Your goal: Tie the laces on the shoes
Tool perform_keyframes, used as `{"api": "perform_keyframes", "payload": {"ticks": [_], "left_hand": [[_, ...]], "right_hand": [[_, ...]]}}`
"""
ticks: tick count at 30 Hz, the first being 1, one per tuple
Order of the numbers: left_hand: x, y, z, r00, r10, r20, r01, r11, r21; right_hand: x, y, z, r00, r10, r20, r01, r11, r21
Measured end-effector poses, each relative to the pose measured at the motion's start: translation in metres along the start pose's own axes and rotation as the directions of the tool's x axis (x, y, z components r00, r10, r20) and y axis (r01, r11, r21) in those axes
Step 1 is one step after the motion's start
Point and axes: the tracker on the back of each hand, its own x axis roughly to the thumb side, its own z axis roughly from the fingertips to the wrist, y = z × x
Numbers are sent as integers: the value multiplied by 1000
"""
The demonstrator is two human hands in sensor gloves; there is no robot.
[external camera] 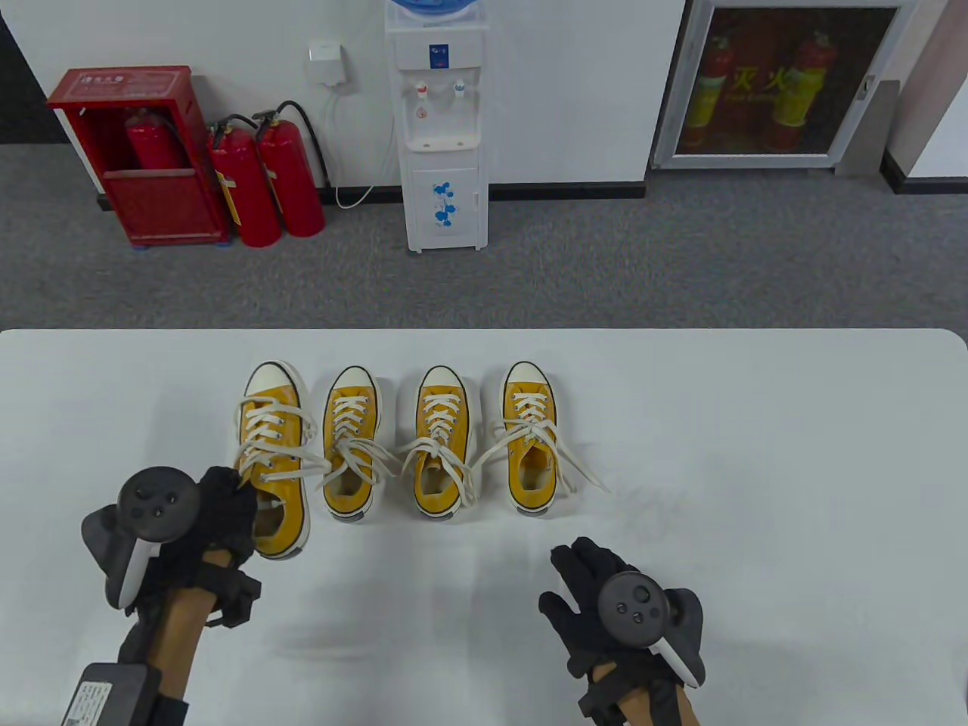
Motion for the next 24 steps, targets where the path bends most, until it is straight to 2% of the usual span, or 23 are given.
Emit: {"api": "perform_keyframes", "payload": {"ticks": [5,11,21,24], "left_hand": [[28,-9,41,995,-12,102,13,1000,-3],[41,-34,74,983,12,183,-8,1000,-25],[31,-92,89,974,13,227,16,992,-127],[28,-100,90,974,14,227,19,990,-140]], "right_hand": [[0,2,0,1000,-2,3,2,1000,6],[-1,1,0,1000,-5,-3,5,1000,6],[-3,3,-1,1000,-8,-24,9,1000,22],[-2,3,-1,1000,-6,-26,7,1000,25]]}}
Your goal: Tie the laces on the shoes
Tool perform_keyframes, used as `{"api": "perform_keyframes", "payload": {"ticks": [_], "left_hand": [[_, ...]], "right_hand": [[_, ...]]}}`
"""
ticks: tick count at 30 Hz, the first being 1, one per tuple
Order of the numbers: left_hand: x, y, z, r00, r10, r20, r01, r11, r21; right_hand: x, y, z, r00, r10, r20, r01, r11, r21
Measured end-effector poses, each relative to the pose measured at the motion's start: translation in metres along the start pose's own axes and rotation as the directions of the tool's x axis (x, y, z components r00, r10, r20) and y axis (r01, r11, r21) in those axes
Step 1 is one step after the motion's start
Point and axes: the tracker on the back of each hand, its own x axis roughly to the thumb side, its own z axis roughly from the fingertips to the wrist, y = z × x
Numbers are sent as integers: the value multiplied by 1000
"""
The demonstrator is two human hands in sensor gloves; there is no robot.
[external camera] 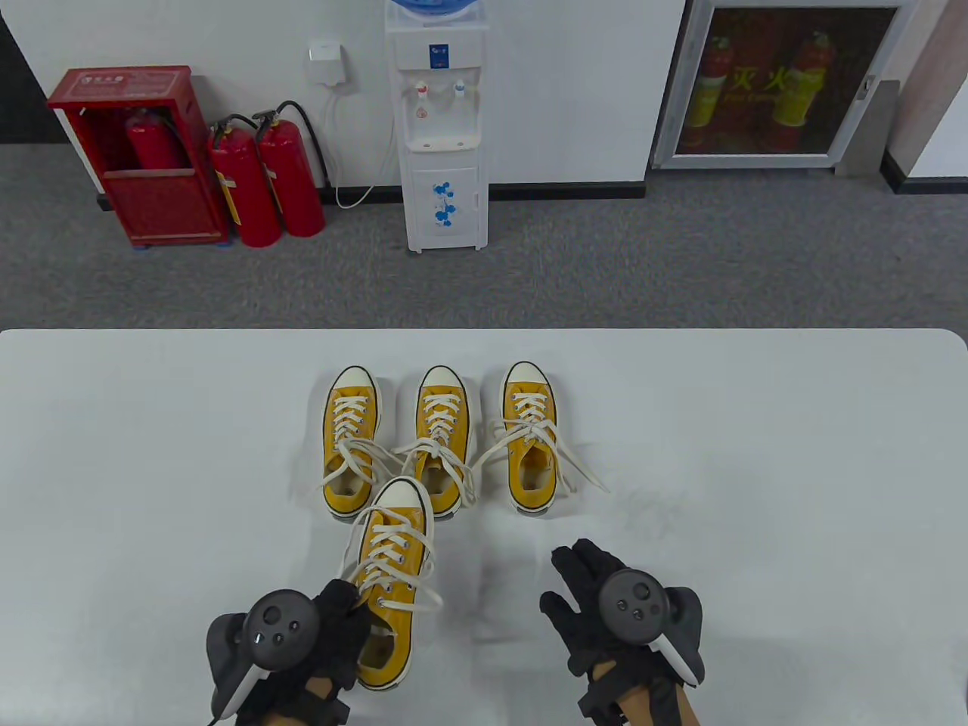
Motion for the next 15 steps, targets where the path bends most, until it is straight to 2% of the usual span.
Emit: {"api": "perform_keyframes", "payload": {"ticks": [8,15], "left_hand": [[0,-4,11,1000,-9,16,9,1000,5],[-5,-12,11,999,-41,-19,40,998,-42]], "right_hand": [[0,0,0,1000,3,-7,-3,1000,9],[-1,1,0,1000,-3,-23,3,1000,23]]}}
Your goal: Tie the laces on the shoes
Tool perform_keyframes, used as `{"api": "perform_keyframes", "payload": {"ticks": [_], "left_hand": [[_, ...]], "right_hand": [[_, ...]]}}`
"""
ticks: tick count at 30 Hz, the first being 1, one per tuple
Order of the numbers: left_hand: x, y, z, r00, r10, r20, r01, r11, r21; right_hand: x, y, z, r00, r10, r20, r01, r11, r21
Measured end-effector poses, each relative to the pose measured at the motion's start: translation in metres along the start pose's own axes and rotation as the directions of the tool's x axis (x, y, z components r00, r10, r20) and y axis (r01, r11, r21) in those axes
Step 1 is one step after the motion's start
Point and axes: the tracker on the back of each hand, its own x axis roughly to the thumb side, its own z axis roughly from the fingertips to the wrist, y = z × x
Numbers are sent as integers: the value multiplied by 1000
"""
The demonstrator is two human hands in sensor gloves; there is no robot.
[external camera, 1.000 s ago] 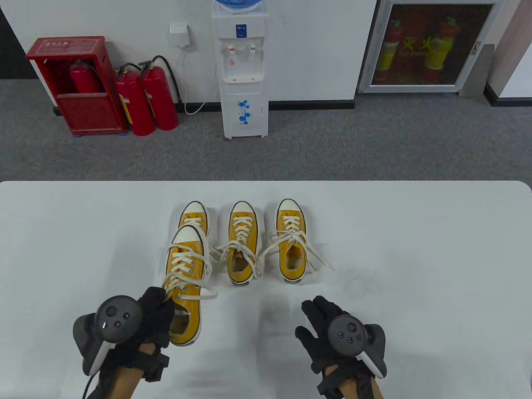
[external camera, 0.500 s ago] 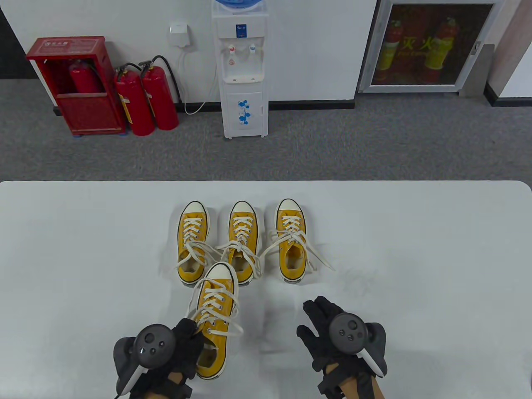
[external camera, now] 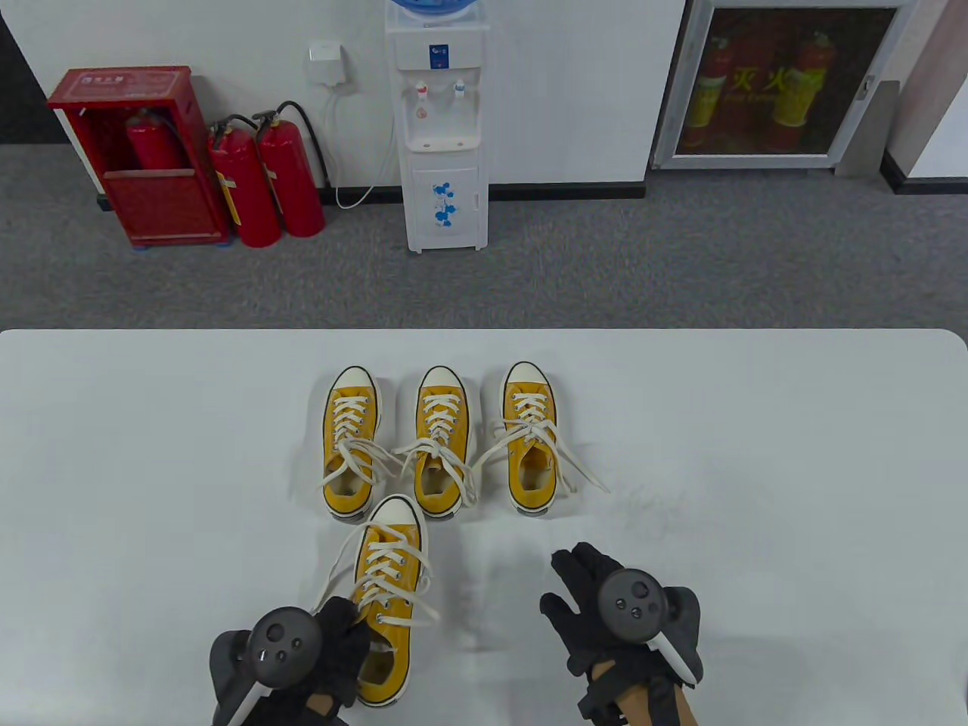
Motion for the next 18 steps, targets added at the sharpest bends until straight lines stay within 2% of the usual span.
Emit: {"api": "perform_keyframes", "payload": {"ticks": [6,10,18], "left_hand": [[-1,-13,-4,998,-49,-28,46,996,-77],[0,-18,-7,995,-98,-13,94,979,-179],[-1,-18,-8,996,-84,14,84,966,-244]], "right_hand": [[-1,-1,0,1000,-6,-13,6,1000,-4],[-2,-1,0,1000,-5,-20,5,1000,-5],[0,-5,0,1000,-2,-31,1,1000,-17]]}}
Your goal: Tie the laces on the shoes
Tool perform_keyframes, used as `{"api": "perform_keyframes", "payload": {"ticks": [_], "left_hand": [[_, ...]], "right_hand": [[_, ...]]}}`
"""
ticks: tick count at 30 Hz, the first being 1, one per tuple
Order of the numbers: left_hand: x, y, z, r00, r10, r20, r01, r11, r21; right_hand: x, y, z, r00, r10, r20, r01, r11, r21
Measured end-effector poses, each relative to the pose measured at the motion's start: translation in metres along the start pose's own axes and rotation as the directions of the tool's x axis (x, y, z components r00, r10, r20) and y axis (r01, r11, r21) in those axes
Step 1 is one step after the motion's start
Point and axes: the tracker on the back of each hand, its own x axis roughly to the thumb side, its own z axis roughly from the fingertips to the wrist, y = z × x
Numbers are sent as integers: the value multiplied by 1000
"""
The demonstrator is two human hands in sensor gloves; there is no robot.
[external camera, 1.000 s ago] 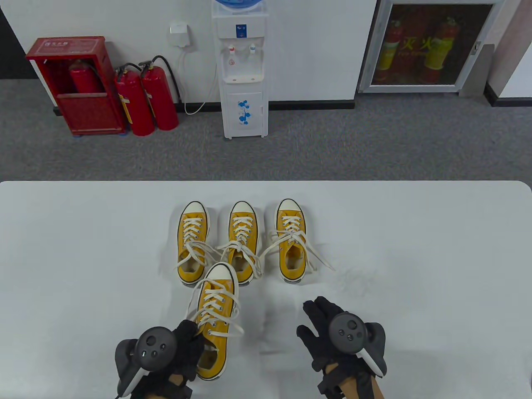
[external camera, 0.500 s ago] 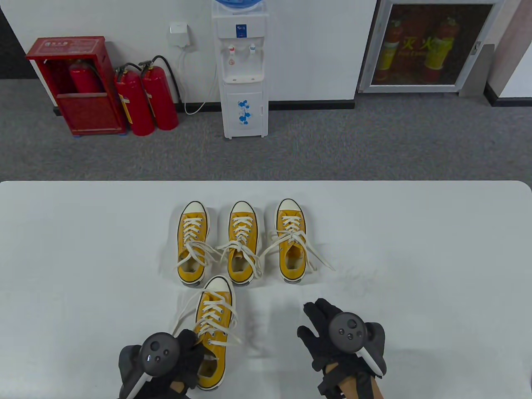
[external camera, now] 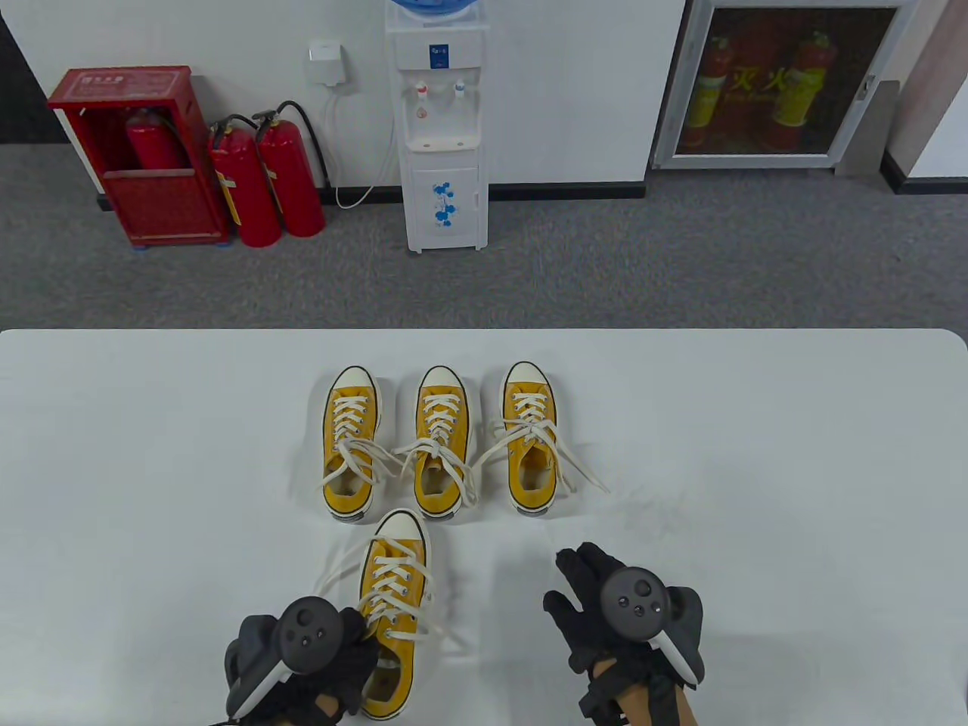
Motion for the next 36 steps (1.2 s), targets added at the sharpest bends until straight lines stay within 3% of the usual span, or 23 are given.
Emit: {"api": "perform_keyframes", "payload": {"ticks": [5,8,16,21,25,31,36], "left_hand": [[-15,7,-4,996,76,54,-67,986,-150],[-28,13,-6,986,153,63,-139,974,-181],[-46,29,-6,984,179,16,-178,983,-43],[-51,39,-2,984,176,0,-175,981,80],[-53,42,-1,989,150,0,-149,981,125],[-49,37,-2,998,71,1,-71,995,65],[-49,36,-3,996,92,-3,-91,994,53]], "right_hand": [[11,-10,-4,999,27,-27,-27,1000,-6],[26,-16,-7,998,56,-24,-56,998,-9],[81,-13,-18,995,92,35,-92,996,7],[120,5,-24,991,91,100,-93,995,19],[144,23,-28,987,84,140,-89,995,36],[168,60,-34,980,107,169,-121,990,76],[173,89,-39,978,162,129,-174,980,92]]}}
